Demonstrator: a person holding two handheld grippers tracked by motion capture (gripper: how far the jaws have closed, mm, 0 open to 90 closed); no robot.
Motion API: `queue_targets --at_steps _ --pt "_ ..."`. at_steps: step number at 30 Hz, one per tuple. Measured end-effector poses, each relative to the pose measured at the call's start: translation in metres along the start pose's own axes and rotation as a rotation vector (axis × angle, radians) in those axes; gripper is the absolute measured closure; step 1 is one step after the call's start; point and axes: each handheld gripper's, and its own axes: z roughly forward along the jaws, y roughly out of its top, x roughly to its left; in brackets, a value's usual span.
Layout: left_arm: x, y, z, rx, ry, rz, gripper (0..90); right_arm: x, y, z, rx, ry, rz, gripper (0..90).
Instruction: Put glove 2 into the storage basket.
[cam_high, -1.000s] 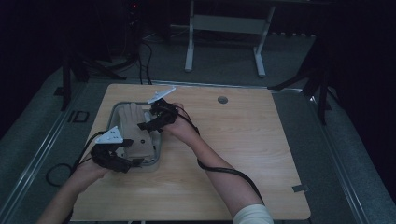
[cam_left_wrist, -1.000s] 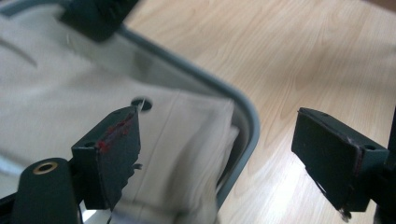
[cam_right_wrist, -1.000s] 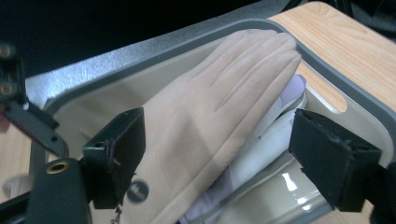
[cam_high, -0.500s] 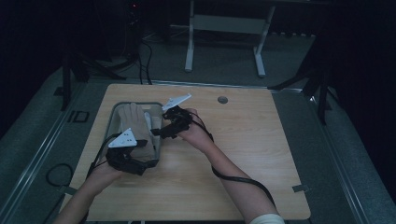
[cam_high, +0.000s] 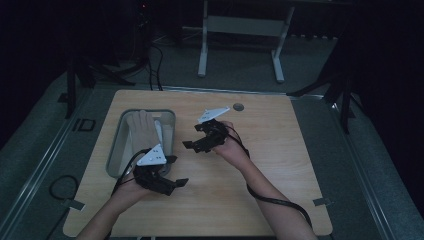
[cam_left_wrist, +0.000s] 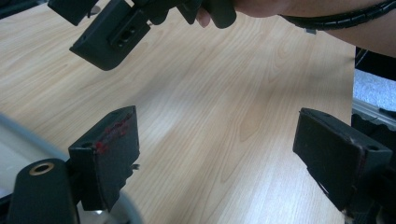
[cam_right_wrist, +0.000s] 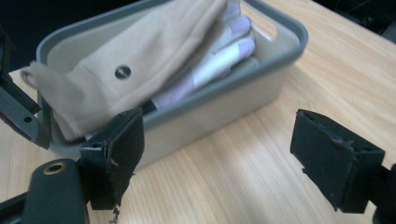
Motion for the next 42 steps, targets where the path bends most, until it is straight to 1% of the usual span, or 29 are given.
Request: queue_targets --at_steps 2,3,4,5,8,9,14,17,18,20,22,24,26,29,33,35,37,40,42 --pt "-0.003 0.001 0.005 0.003 -0.002 0.011 14.8 -0.002 -0.007 -0.003 0.004 0.001 0.005 17.3" --pt "-0.003 0.001 0.005 0.003 -0.002 0.011 14.8 -0.002 -0.007 -0.003 0.004 0.001 0.005 17.3" --pt "-0.006 0.001 0.01 0.002 -0.015 0.011 14.8 -0.002 -0.01 -0.005 0.008 -0.005 0.004 17.3" --pt "-0.007 0.001 0.012 0.003 -0.016 0.016 14.8 -0.004 -0.017 -0.008 0.008 -0.006 0.009 17.3" --pt "-0.011 0.001 0.017 0.007 -0.03 0.026 14.8 -0.005 -0.025 -0.013 0.001 -0.005 0.012 17.3" --pt "-0.011 0.001 0.017 0.007 -0.03 0.026 14.8 -0.005 -0.025 -0.013 0.001 -0.005 0.012 17.3" --pt "-0.016 -0.003 0.028 0.004 -0.049 0.023 14.8 -0.005 -0.042 -0.019 0.008 -0.01 0.016 17.3" --pt "-0.019 -0.005 0.034 0.01 -0.058 0.036 14.8 -0.006 -0.05 -0.02 0.02 -0.024 0.018 17.2" --pt "-0.02 -0.006 0.037 0.012 -0.057 0.042 14.8 -0.006 -0.056 -0.022 0.014 -0.024 0.026 17.2" --pt "-0.021 -0.008 0.041 0.011 -0.073 0.038 14.8 -0.006 -0.058 -0.022 0.014 -0.019 0.029 17.2" --pt "-0.024 -0.01 0.046 0.017 -0.071 0.05 14.8 -0.005 -0.063 -0.023 0.012 -0.025 0.021 17.2" --pt "-0.025 -0.012 0.051 0.015 -0.079 0.048 14.8 -0.005 -0.068 -0.024 0.007 -0.017 0.019 17.0" --pt "-0.027 -0.015 0.056 0.023 -0.084 0.061 14.7 -0.006 -0.076 -0.026 -0.004 -0.021 0.016 16.2" --pt "-0.029 -0.017 0.064 0.027 -0.093 0.064 14.7 -0.007 -0.085 -0.028 -0.007 -0.019 0.028 16.2" --pt "-0.033 -0.02 0.074 0.023 -0.099 0.072 14.8 -0.009 -0.099 -0.03 0.002 -0.032 0.041 16.2" --pt "-0.035 -0.021 0.078 0.036 -0.093 0.086 14.8 -0.01 -0.105 -0.032 0.004 -0.036 0.052 16.1" --pt "-0.036 -0.023 0.082 0.045 -0.092 0.091 14.7 -0.011 -0.111 -0.034 0.007 -0.037 0.058 16.1" --pt "-0.037 -0.027 0.087 0.051 -0.097 0.093 14.7 -0.011 -0.121 -0.038 0.013 -0.041 0.065 16.1" --pt "-0.037 -0.029 0.089 0.045 -0.104 0.084 14.7 -0.01 -0.128 -0.04 0.019 -0.048 0.067 16.2"
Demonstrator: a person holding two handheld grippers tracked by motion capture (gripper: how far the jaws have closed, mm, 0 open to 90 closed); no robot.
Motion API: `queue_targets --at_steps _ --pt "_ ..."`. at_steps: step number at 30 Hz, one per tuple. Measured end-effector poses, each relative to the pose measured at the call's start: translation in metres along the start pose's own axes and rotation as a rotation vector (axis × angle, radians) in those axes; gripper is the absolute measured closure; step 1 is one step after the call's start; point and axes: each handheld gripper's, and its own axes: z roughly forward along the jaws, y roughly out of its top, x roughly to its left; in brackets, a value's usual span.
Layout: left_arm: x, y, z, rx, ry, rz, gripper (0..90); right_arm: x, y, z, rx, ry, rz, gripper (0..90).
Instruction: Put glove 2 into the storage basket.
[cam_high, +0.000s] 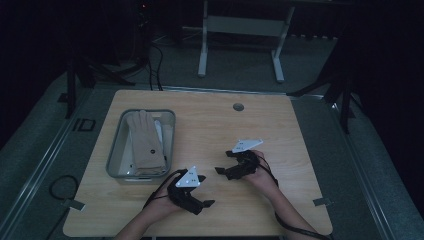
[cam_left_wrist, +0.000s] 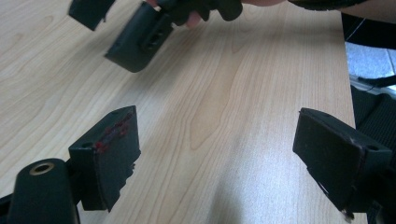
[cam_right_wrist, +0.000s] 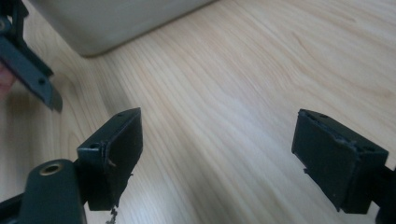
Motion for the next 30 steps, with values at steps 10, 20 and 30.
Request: queue_targets --at_steps 10,20,30 --pt "-0.002 0.0 0.015 0.026 -0.015 0.01 14.7 -0.001 -0.028 -0.018 -0.004 -0.031 0.015 16.1" --pt "-0.002 -0.002 0.024 0.034 -0.024 0.017 14.7 -0.002 -0.05 -0.03 -0.01 -0.051 0.029 15.1" --pt "0.0 -0.006 0.02 0.011 -0.015 -0.004 14.7 0.0 -0.064 -0.043 -0.015 -0.085 0.023 15.1"
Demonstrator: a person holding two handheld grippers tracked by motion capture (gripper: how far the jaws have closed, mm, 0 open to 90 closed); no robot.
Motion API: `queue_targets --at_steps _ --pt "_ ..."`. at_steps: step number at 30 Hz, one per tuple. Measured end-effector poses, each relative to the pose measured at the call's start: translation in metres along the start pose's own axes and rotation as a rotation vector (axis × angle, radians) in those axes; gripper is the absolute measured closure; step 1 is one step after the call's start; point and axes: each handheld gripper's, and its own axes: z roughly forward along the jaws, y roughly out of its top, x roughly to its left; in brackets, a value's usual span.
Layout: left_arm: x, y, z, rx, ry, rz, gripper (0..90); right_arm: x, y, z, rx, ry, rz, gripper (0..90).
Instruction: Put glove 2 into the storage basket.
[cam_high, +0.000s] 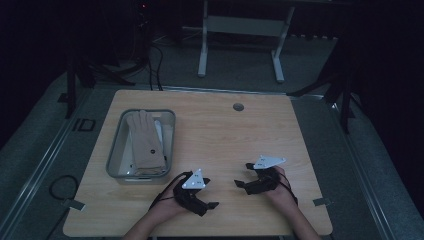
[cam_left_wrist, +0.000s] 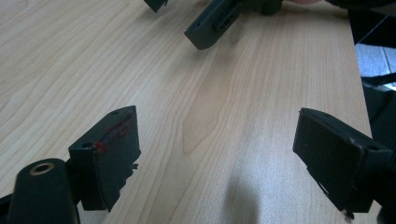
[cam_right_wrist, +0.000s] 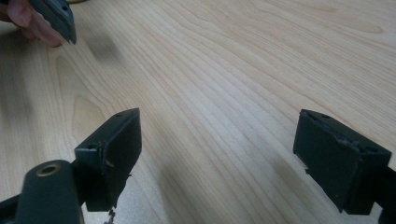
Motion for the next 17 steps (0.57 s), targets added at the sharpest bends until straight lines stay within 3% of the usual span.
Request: queue_targets --at_steps 17 --pt "0.0 -0.0016 0.0005 0.003 -0.009 0.001 14.7 -0.0005 0.0001 0.0025 0.008 -0.029 -0.008 15.2"
